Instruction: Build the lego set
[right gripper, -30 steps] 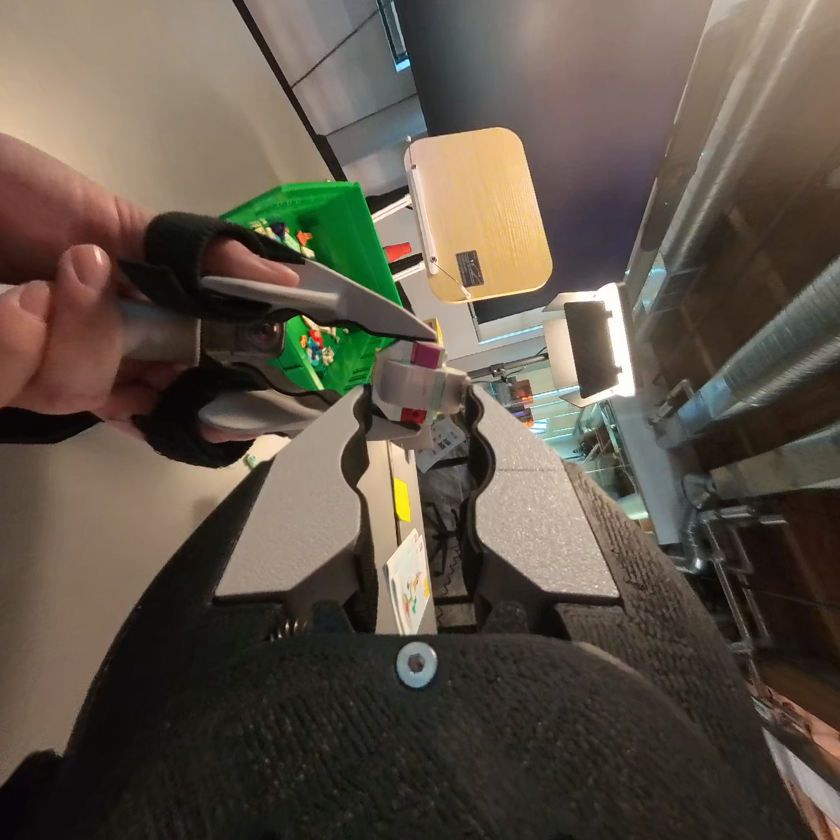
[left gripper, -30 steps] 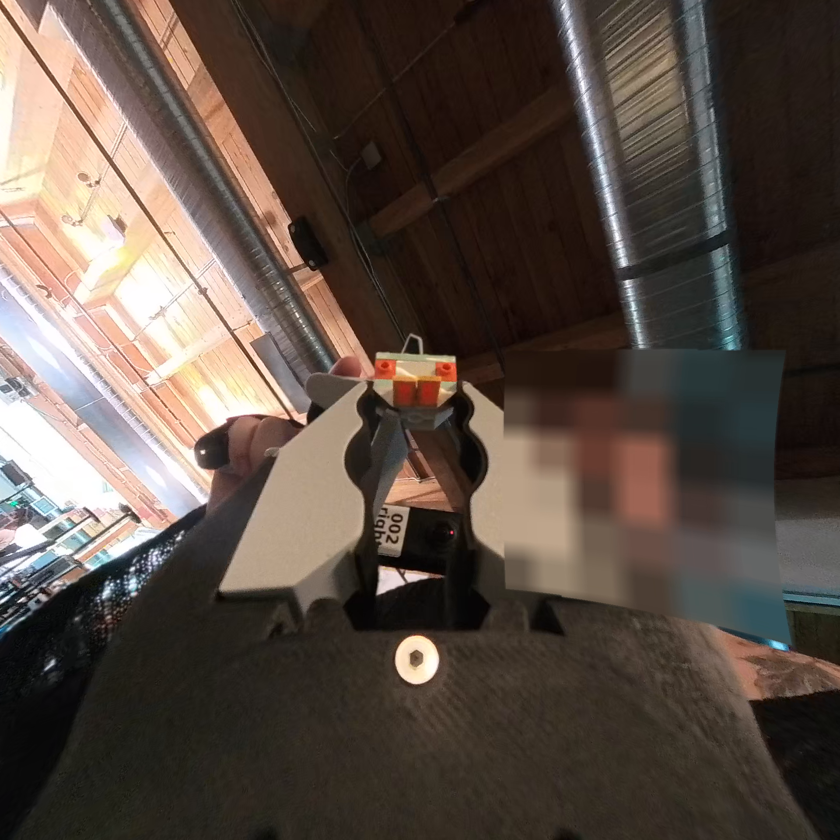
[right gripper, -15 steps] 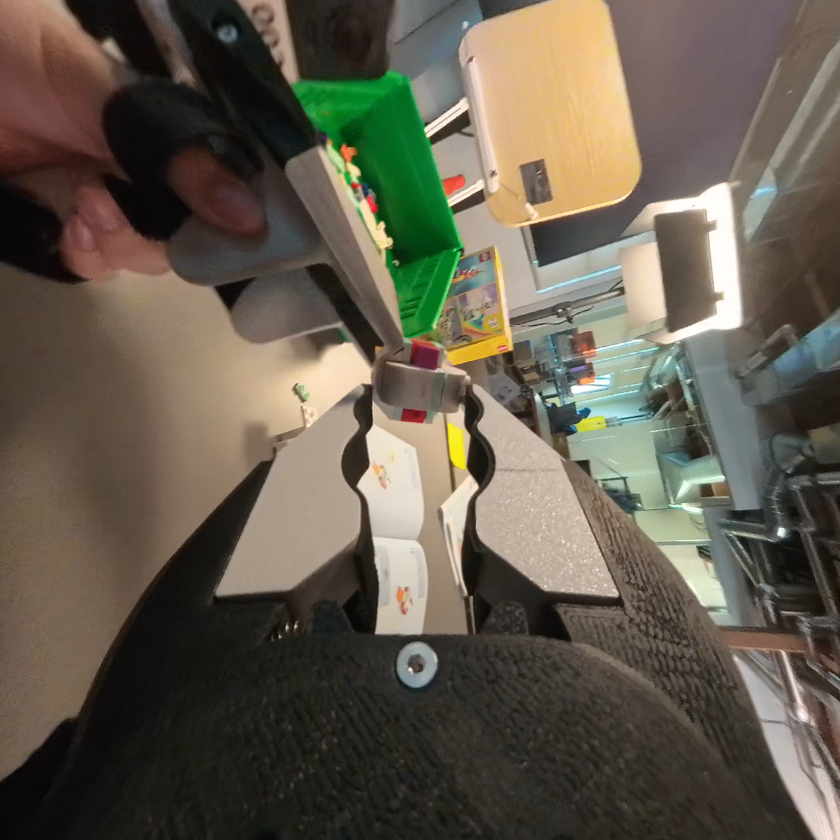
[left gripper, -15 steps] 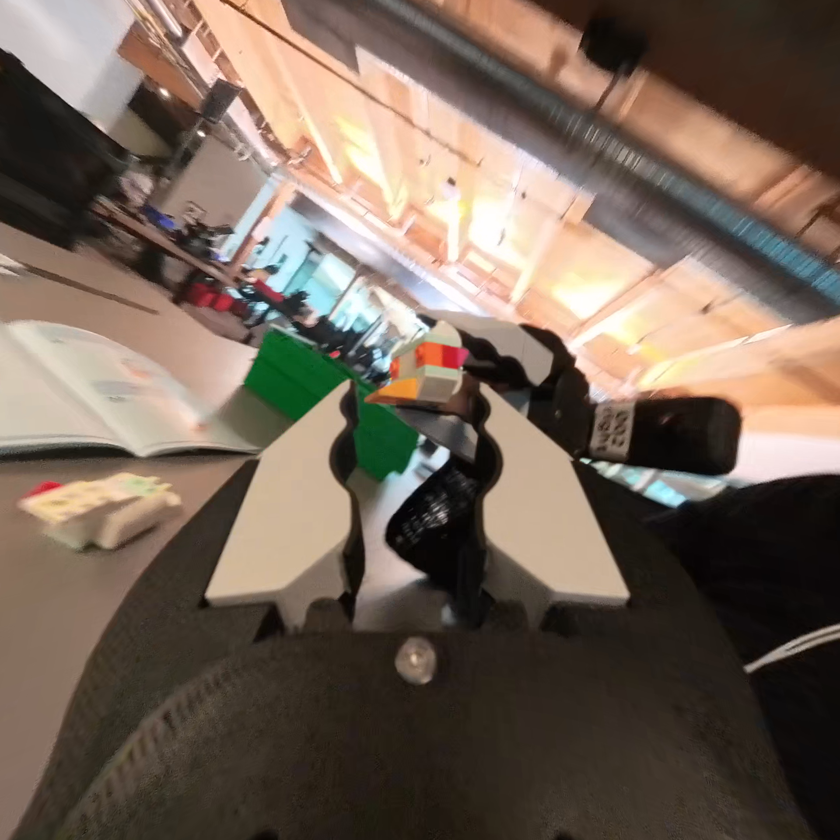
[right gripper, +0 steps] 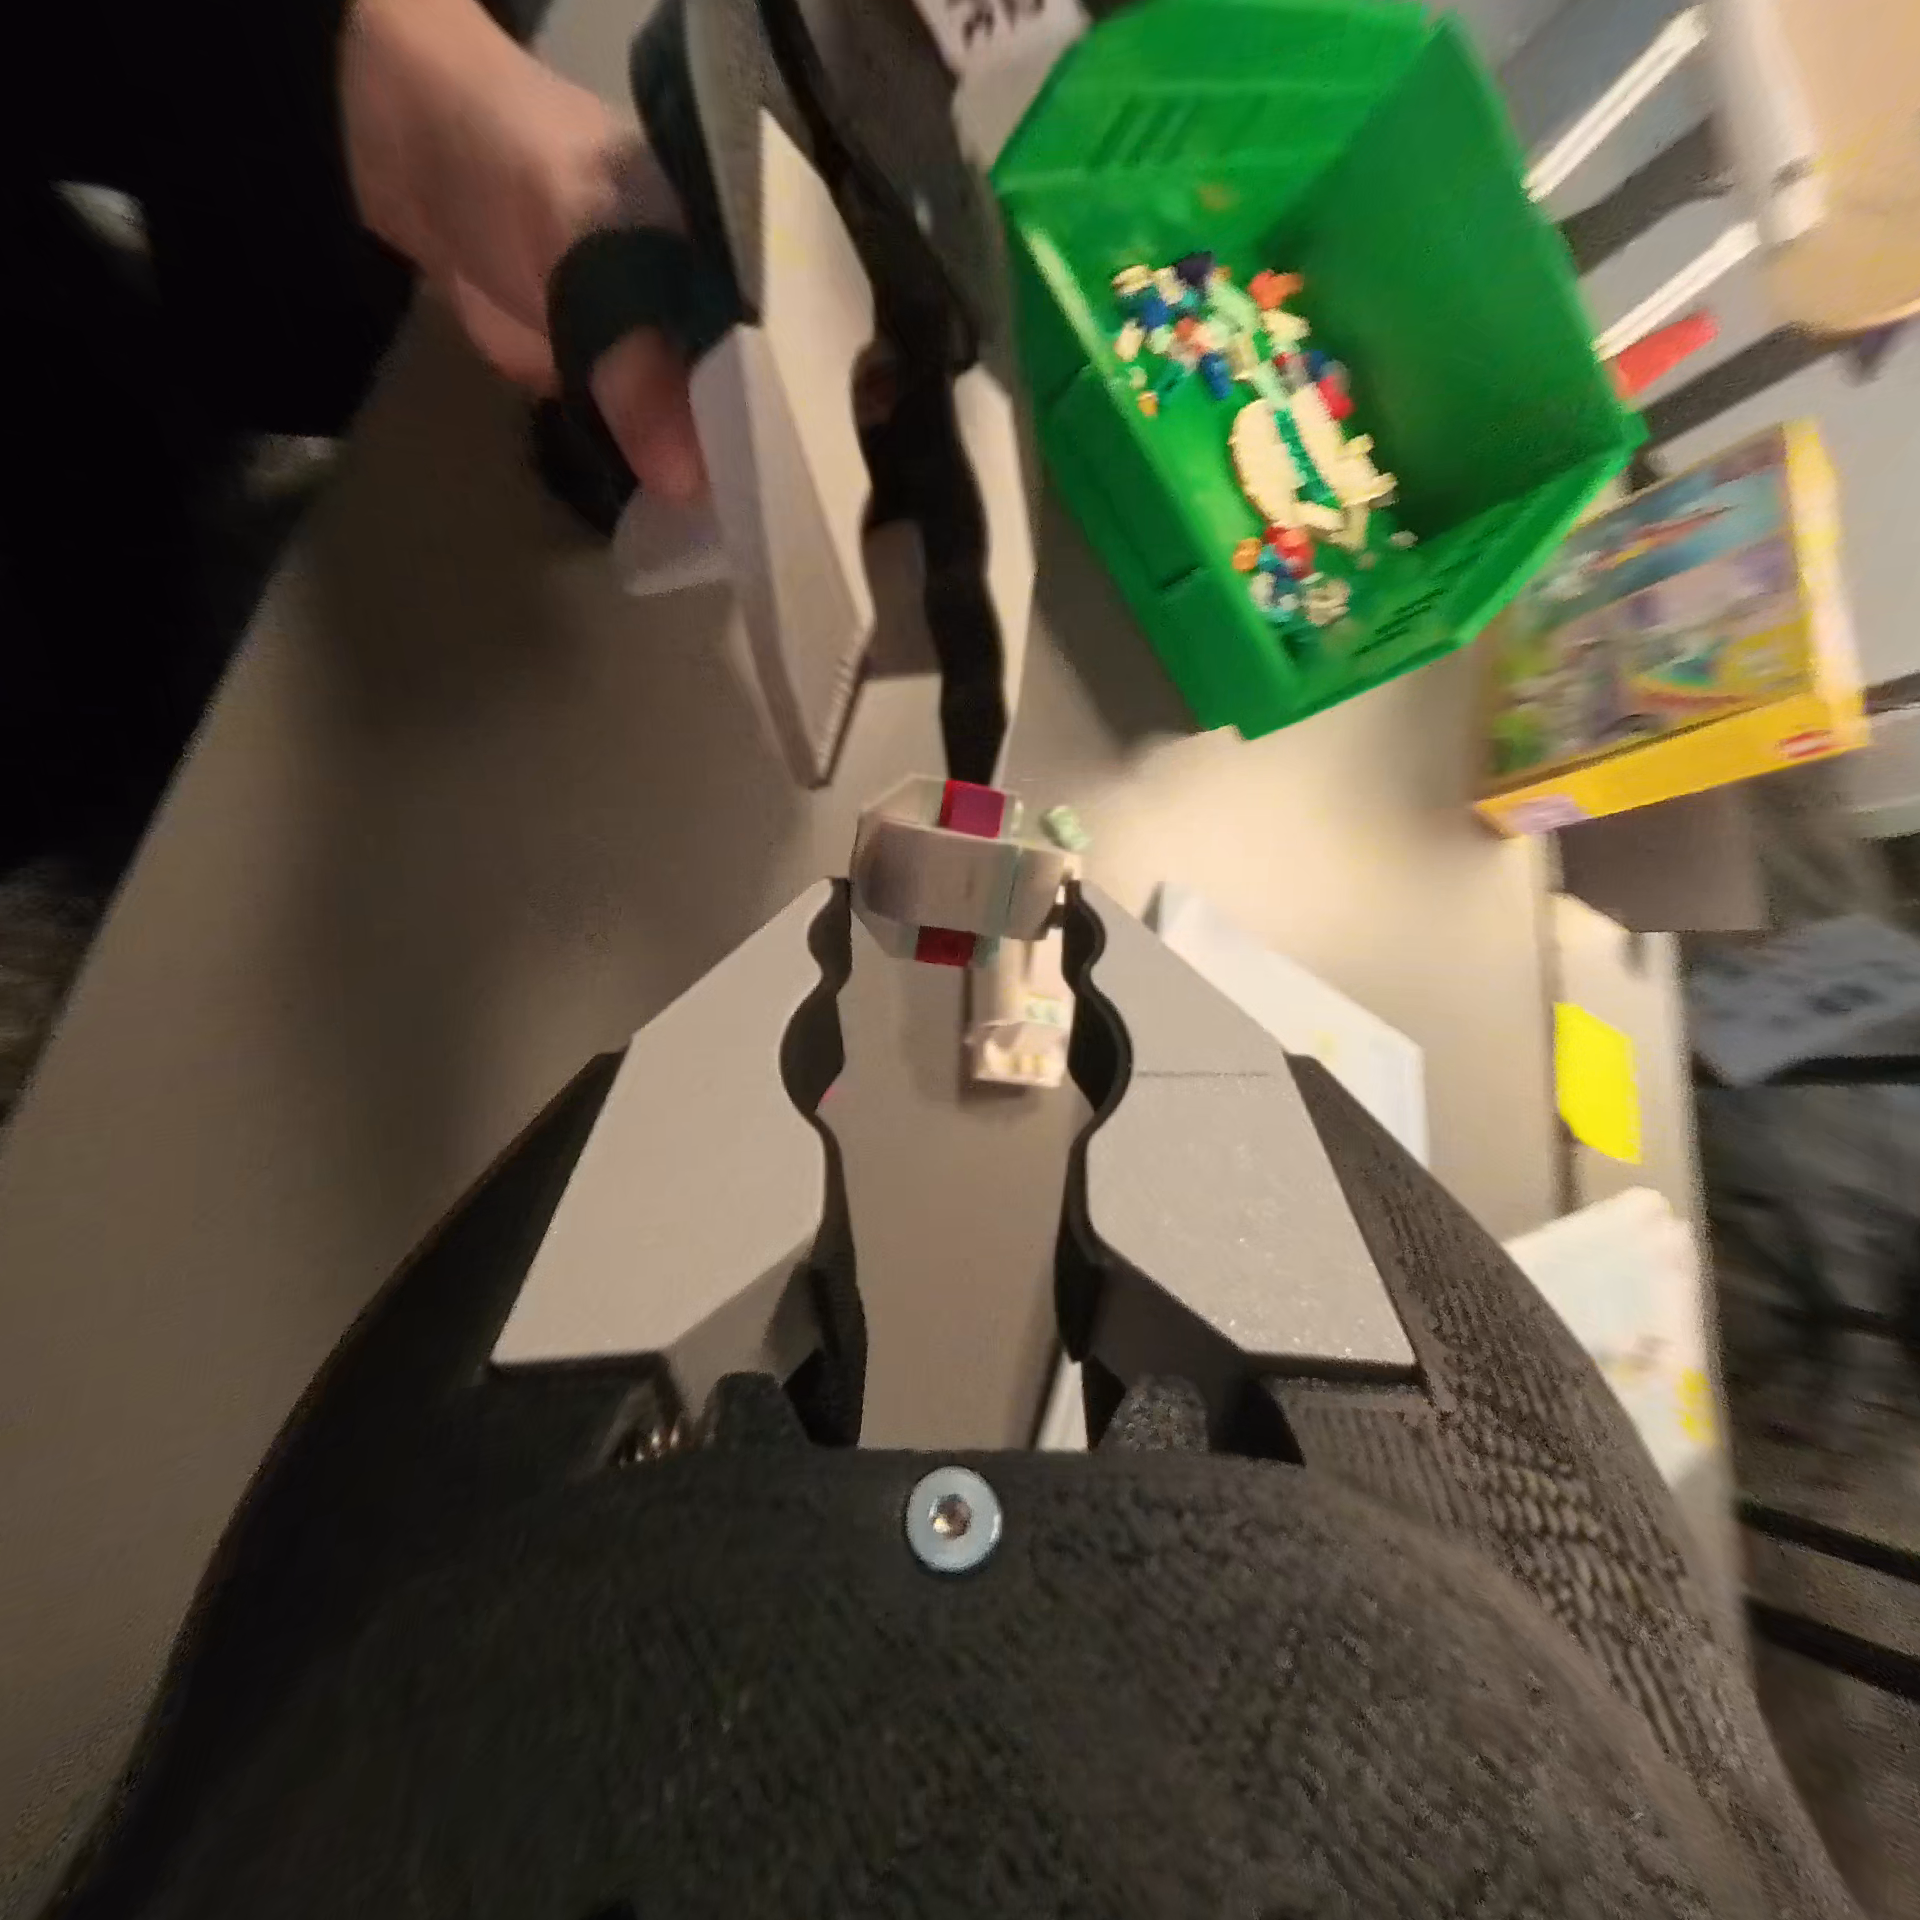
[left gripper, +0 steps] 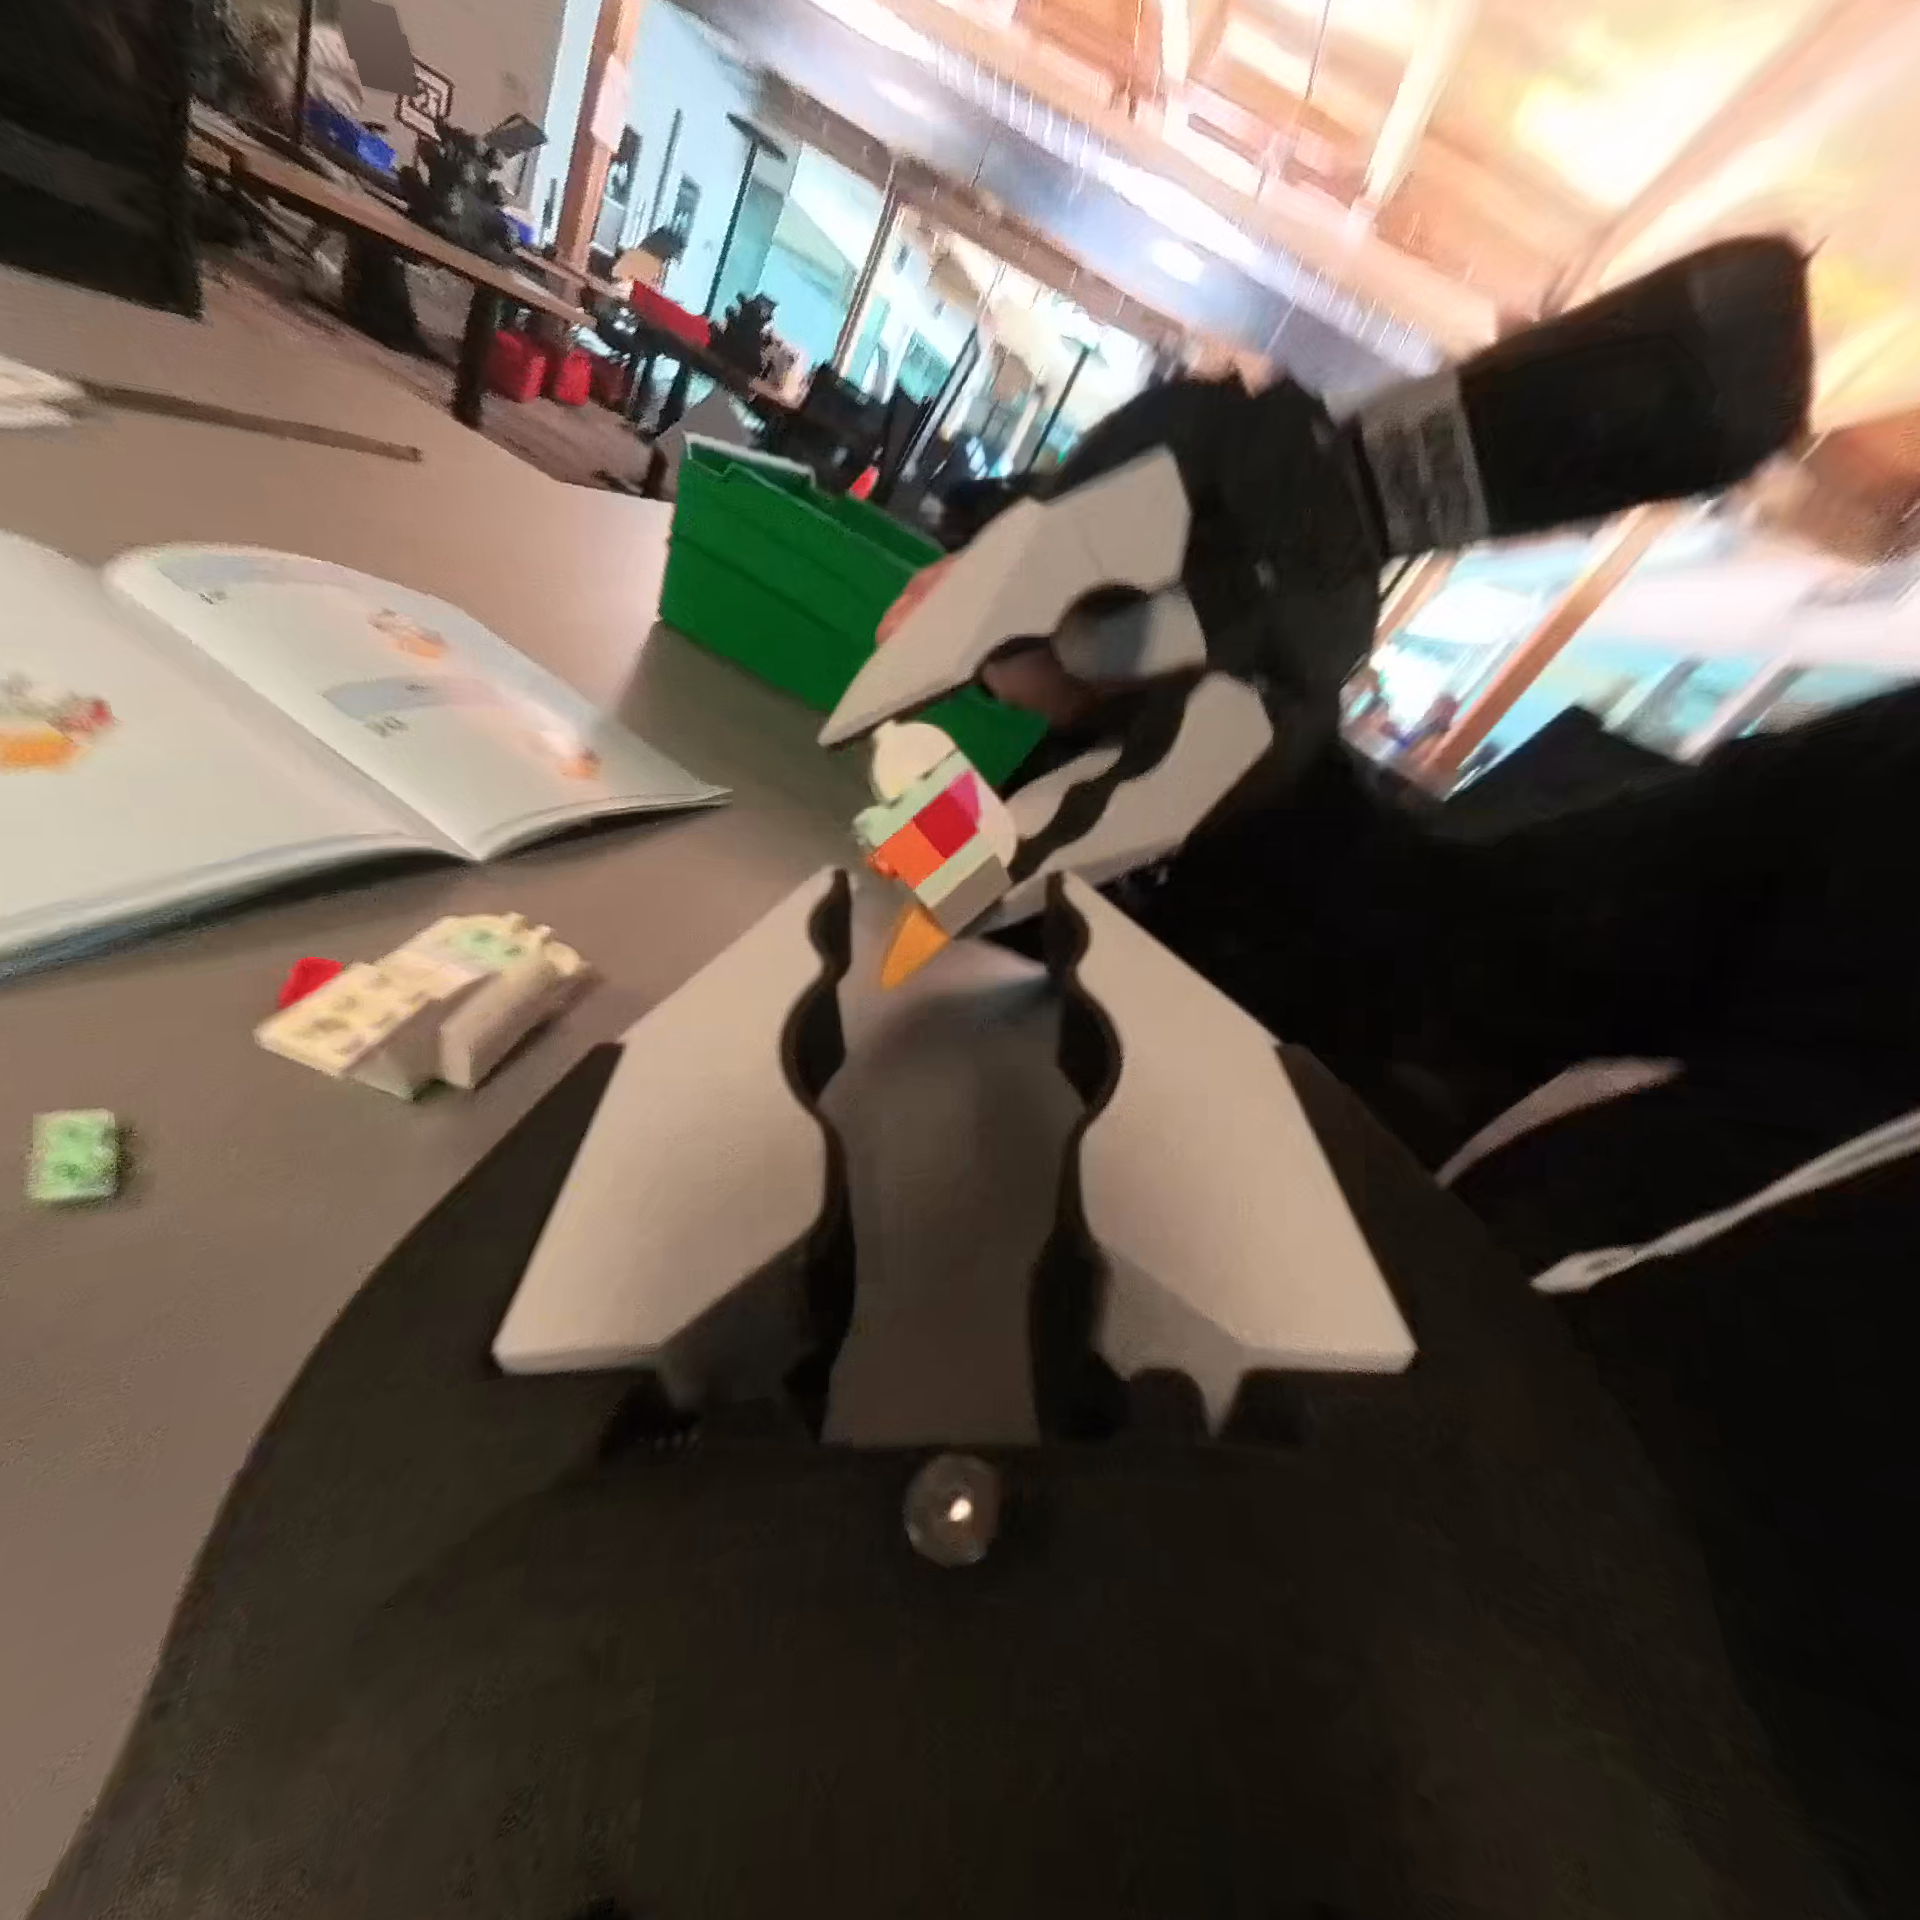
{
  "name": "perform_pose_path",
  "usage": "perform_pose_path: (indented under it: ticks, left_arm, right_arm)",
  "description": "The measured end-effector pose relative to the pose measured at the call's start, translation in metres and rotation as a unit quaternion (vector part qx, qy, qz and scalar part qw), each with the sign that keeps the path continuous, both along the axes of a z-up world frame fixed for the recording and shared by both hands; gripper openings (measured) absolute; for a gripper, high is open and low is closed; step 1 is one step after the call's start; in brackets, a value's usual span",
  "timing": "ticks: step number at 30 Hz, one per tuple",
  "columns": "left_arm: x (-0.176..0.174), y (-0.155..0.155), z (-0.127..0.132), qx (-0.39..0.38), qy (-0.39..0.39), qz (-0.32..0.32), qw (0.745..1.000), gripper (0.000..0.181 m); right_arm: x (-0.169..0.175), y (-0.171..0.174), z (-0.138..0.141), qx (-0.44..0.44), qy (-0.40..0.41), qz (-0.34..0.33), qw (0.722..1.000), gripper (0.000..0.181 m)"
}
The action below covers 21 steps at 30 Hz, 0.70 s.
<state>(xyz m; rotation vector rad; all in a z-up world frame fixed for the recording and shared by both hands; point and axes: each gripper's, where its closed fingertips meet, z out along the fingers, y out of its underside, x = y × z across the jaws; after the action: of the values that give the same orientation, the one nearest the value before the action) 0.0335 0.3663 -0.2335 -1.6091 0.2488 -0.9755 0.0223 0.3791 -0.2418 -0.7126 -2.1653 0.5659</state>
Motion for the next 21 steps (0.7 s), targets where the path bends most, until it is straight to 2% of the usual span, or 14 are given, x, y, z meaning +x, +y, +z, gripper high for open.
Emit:
perform_pose_path:
  ticks: [1, 4, 7, 14, 21]
  left_arm:
    - [0.001, -0.002, -0.003, 0.02, 0.049, 0.004, 0.999, 0.041]
    - [0.005, -0.003, -0.007, 0.094, 0.194, 0.019, 0.976, 0.044]
    - [0.013, -0.001, -0.012, 0.131, 0.278, 0.015, 0.952, 0.043]
    - [0.01, 0.009, -0.01, 0.107, 0.225, 0.017, 0.968, 0.033]
    - [0.01, 0.012, -0.017, 0.115, 0.289, 0.028, 0.95, 0.038]
  right_arm:
    - [0.004, 0.001, -0.004, -0.024, -0.024, 0.009, 0.999, 0.039]
    - [0.012, 0.004, -0.012, -0.075, -0.089, 0.031, 0.993, 0.039]
    - [0.014, 0.01, -0.016, -0.066, -0.12, 0.044, 0.99, 0.039]
    - [0.009, 0.015, -0.019, 0.021, -0.115, 0.051, 0.992, 0.039]
    - [0.007, 0.012, -0.021, 0.054, -0.107, 0.057, 0.991, 0.039]
